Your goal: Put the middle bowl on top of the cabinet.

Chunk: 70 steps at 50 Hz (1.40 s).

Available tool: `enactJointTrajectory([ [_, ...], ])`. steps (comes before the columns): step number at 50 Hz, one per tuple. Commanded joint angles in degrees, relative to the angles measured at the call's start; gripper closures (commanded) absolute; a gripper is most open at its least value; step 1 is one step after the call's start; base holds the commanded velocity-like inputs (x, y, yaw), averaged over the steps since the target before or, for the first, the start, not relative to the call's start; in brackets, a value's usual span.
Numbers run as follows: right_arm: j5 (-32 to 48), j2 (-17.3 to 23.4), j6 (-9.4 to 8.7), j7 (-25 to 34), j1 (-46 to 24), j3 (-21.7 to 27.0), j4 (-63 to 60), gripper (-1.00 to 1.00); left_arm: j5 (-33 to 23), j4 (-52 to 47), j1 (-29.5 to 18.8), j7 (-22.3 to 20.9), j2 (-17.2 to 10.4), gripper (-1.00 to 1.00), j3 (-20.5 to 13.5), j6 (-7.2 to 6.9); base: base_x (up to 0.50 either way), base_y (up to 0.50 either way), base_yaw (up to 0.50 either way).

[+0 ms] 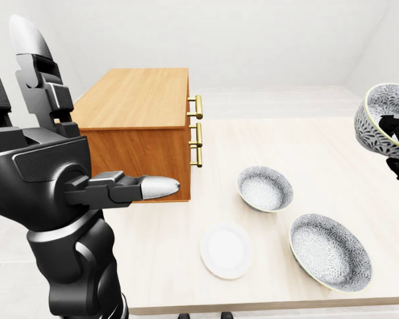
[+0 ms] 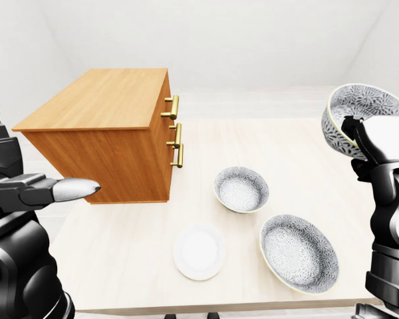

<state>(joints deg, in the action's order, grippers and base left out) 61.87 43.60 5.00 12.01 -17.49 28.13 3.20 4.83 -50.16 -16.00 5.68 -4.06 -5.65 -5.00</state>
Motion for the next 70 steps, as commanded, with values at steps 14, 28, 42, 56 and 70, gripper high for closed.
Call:
enactJointTrajectory([
  [14,-0.64,-0.14,0.00,2.94,-17.93,-10.40,4.20,1.00,0.52,0.23,-0.20,-0.14,0.03,-1.00,0.06,0.00,0.00,0.00,0.00],
  [28,1.69,-3.04,0.00,2.62,-25.88,-14.80,8.56,1.00,0.56,0.28,-0.11,-0.04,-0.03,-1.00,-0.19,0.00,0.00,0.00,0.00],
  [42,5.34,-6.38,0.00,-1.19,-35.12,-19.66,17.93,1.00,0.47,0.42,0.08,0.28,-0.04,-1.00,-0.32,0.00,0.00,0.00,0.00],
  [56,9.22,-12.87,0.00,-6.70,-44.29,-23.85,29.18,1.00,0.64,0.70,-0.16,0.29,-0.18,-1.00,-0.36,0.00,0.00,0.00,0.00],
  [70,12.96,-17.95,0.00,-15.29,-54.04,-27.85,45.21,1.00,-0.04,1.31,-0.60,0.46,-0.36,-1.00,0.37,0.00,0.00,0.00,0.00],
])
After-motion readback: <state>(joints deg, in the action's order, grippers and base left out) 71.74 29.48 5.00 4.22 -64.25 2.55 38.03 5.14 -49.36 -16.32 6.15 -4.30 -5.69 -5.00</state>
